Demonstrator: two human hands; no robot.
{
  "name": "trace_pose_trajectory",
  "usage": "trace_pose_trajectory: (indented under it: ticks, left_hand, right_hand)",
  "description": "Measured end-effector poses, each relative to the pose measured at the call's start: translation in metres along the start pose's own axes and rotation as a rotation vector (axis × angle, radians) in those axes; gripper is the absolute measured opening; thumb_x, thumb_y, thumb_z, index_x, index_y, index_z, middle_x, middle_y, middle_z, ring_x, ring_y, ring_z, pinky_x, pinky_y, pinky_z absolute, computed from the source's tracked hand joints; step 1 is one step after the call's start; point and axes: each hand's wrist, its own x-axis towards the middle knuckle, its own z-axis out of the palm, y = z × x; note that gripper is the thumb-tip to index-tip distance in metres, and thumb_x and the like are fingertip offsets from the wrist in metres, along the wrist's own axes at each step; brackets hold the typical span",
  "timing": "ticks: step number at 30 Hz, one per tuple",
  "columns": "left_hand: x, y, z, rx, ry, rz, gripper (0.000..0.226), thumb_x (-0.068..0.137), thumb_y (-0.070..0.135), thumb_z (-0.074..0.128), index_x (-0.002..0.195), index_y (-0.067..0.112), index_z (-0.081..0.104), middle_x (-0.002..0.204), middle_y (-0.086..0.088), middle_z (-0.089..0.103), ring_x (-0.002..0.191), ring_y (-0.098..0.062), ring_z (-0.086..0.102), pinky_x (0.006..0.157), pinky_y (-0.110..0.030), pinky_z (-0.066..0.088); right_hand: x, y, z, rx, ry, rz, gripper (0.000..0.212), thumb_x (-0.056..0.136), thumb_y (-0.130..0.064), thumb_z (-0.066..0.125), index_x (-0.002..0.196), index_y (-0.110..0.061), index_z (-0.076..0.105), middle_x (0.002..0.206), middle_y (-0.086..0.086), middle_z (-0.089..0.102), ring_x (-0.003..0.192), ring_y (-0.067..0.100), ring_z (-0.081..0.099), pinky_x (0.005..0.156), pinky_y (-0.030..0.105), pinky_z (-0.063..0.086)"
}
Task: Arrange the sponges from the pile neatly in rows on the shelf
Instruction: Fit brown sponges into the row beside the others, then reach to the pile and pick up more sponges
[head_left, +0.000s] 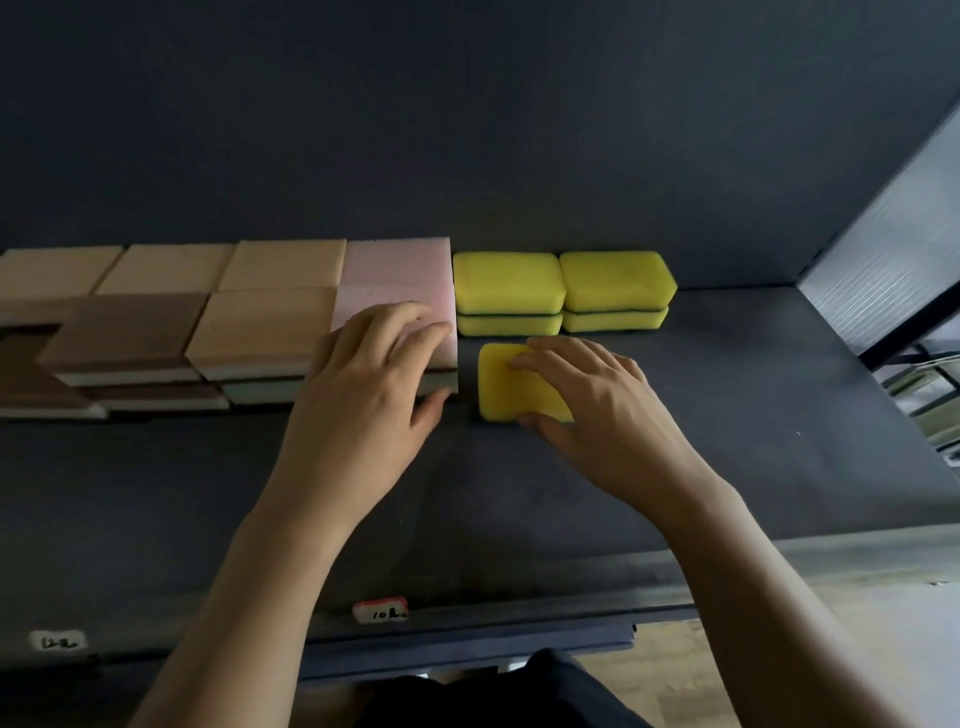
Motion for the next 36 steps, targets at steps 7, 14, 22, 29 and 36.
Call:
trace_pose_trajectory:
  ticks: [7, 14, 22, 29, 36]
  left_hand:
    - [0.002, -0.006, 0.006, 0.039, -0.038, -0.039, 0.046, 0.080, 0.023, 0.071, 0.123, 0.012, 0.058, 0.130, -0.007, 0.054, 0.119, -0.029, 0.052, 0.095, -0.044, 0.043]
    - [0.004, -0.008, 0.003, 0.029, -0.075, -0.047, 0.045, 0.081, 0.025, 0.071, 0.122, 0.014, 0.058, 0.130, -0.005, 0.054, 0.117, -0.026, 0.053, 0.095, -0.042, 0.044]
    - [0.007, -0.009, 0.005, 0.030, -0.097, -0.059, 0.044, 0.082, 0.028, 0.068, 0.123, 0.017, 0.056, 0.131, -0.004, 0.052, 0.119, -0.024, 0.052, 0.098, -0.040, 0.043]
    - [0.004, -0.010, 0.004, 0.013, -0.119, -0.057, 0.049, 0.083, 0.033, 0.065, 0.129, 0.018, 0.052, 0.136, -0.002, 0.048, 0.126, -0.022, 0.047, 0.103, -0.038, 0.039]
    - [-0.017, -0.001, -0.003, -0.021, -0.003, -0.030, 0.045, 0.089, 0.026, 0.064, 0.131, 0.013, 0.056, 0.138, -0.007, 0.050, 0.132, -0.026, 0.043, 0.109, -0.040, 0.036]
  right_hand:
    - [0.011, -0.002, 0.015, -0.046, 0.006, -0.003, 0.056, 0.081, -0.032, 0.078, 0.132, -0.029, 0.057, 0.142, -0.003, 0.053, 0.135, 0.021, 0.044, 0.110, 0.044, 0.034]
    - [0.022, -0.009, 0.022, -0.069, 0.035, 0.046, 0.055, 0.076, -0.028, 0.082, 0.127, -0.030, 0.061, 0.131, -0.005, 0.057, 0.121, 0.023, 0.052, 0.093, 0.043, 0.044]
    - [0.035, -0.015, 0.028, -0.066, 0.027, 0.104, 0.051, 0.077, -0.027, 0.080, 0.125, -0.032, 0.061, 0.130, -0.006, 0.057, 0.120, 0.023, 0.051, 0.092, 0.041, 0.042]
    - [0.032, -0.016, 0.017, -0.051, -0.037, 0.093, 0.056, 0.080, -0.036, 0.077, 0.132, -0.032, 0.057, 0.136, -0.004, 0.053, 0.126, 0.023, 0.048, 0.100, 0.040, 0.038]
    - [0.006, -0.041, -0.009, 0.059, 0.054, 0.009, 0.026, 0.085, -0.035, 0.070, 0.110, -0.031, 0.067, 0.106, -0.011, 0.067, 0.090, 0.018, 0.065, 0.069, 0.033, 0.052]
